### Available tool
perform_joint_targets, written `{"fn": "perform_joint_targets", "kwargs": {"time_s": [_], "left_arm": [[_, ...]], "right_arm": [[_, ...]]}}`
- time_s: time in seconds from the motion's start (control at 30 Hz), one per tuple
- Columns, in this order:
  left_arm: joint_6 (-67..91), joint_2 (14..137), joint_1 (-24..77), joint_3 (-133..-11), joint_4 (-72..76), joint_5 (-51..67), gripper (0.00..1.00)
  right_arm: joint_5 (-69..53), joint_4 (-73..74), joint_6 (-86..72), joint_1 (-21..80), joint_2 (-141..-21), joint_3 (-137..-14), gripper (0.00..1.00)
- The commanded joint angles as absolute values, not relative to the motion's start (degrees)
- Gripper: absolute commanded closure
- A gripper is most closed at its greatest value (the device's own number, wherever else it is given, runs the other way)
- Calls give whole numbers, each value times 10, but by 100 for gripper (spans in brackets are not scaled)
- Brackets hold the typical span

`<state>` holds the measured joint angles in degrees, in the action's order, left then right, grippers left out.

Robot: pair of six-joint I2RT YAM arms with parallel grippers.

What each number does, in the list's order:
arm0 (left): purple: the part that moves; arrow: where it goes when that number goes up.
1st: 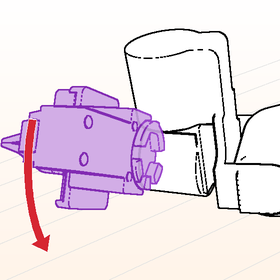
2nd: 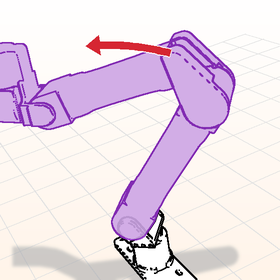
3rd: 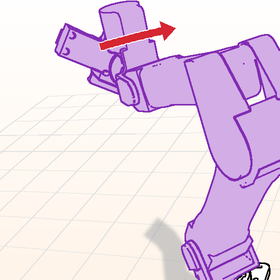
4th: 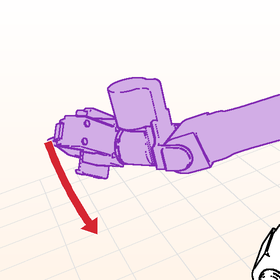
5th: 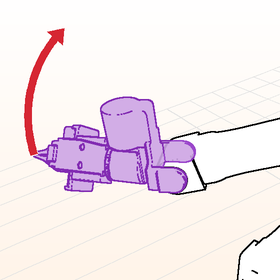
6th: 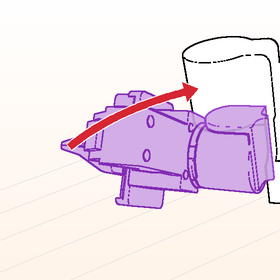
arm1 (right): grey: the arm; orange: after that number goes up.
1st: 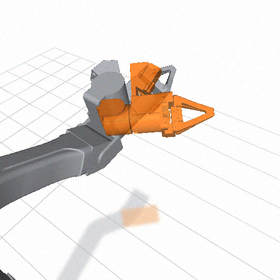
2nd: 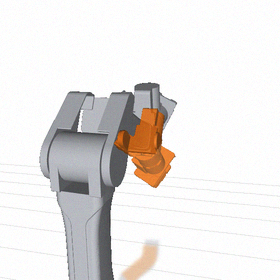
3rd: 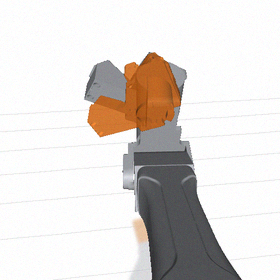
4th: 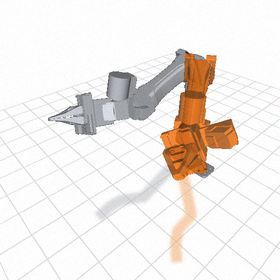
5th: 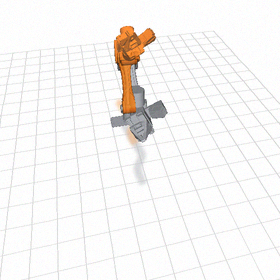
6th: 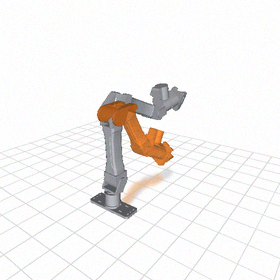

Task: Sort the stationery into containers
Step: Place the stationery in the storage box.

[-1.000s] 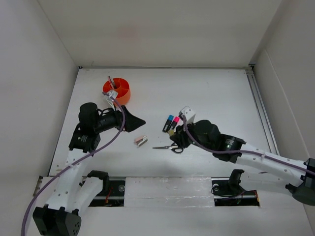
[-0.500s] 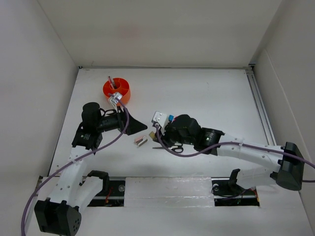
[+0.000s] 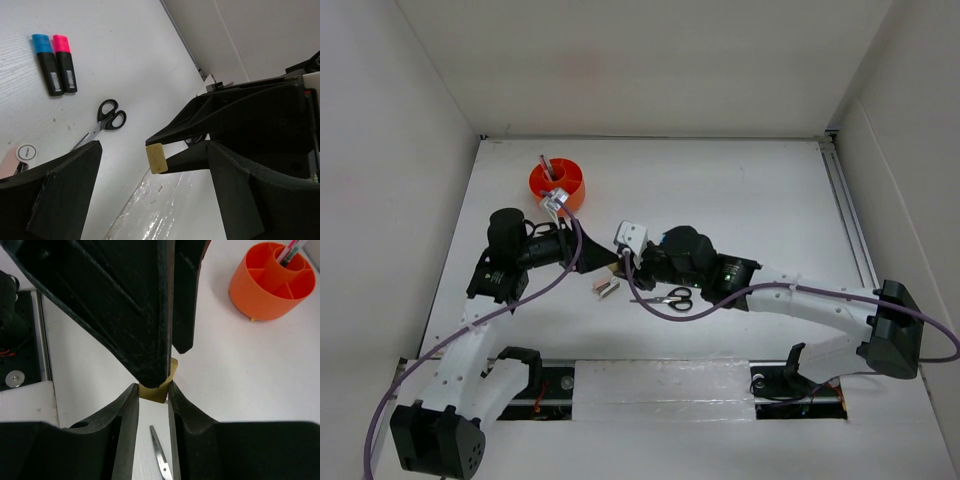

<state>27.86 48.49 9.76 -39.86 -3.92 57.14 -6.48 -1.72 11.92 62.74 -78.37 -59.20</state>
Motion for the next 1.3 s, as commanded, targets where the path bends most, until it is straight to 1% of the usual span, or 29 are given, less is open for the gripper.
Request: {"fn": "perform_joint_targets", "kwargs": {"time_s": [0.0,0.1,0.23,0.3,0.33,0.37,0.4,0.43,0.5,0.53,0.57,0.67,0.87,1.07,1.2,1.27], "left_arm": [[269,487,98,-402,-38,570,19],[269,487,98,-402,-38,570,19],[269,492,98,-402,-38,570,26],[269,492,98,-402,-38,570,33],[269,492,98,-402,-38,570,35],[269,492,98,-402,-38,570,35],[269,492,98,-402,-38,570,41],[269,492,98,-402,-38,570,44],[269,492,98,-402,-38,570,46],[269,492,98,-402,-38,570,50],[269,492,98,-402,-38,570,51],[269,497,98,-402,-38,570,56],[269,497,98,-402,-38,575,57],[269,503,98,-402,-38,580,70],[264,503,98,-402,-38,585,76],[264,503,98,-402,-38,585,77]], "right_arm": [[-57,-90,127,633,-773,-607,100],[-51,-101,127,638,-773,-607,100],[-51,-106,127,649,-773,-607,100],[-43,-106,127,650,-773,-607,100],[-37,-106,127,650,-773,-607,100],[-32,-106,127,655,-773,-607,100],[-32,-106,127,655,-778,-607,100],[-25,-106,127,655,-778,-607,100],[-25,-106,127,655,-778,-613,100],[-16,-112,127,655,-778,-613,100],[-8,-112,127,661,-783,-613,100],[12,-113,127,666,-788,-613,100],[28,-113,127,666,-794,-618,100],[33,-113,127,666,-799,-623,100],[40,-113,127,671,-810,-635,100],[46,-113,127,671,-810,-635,100]]}}
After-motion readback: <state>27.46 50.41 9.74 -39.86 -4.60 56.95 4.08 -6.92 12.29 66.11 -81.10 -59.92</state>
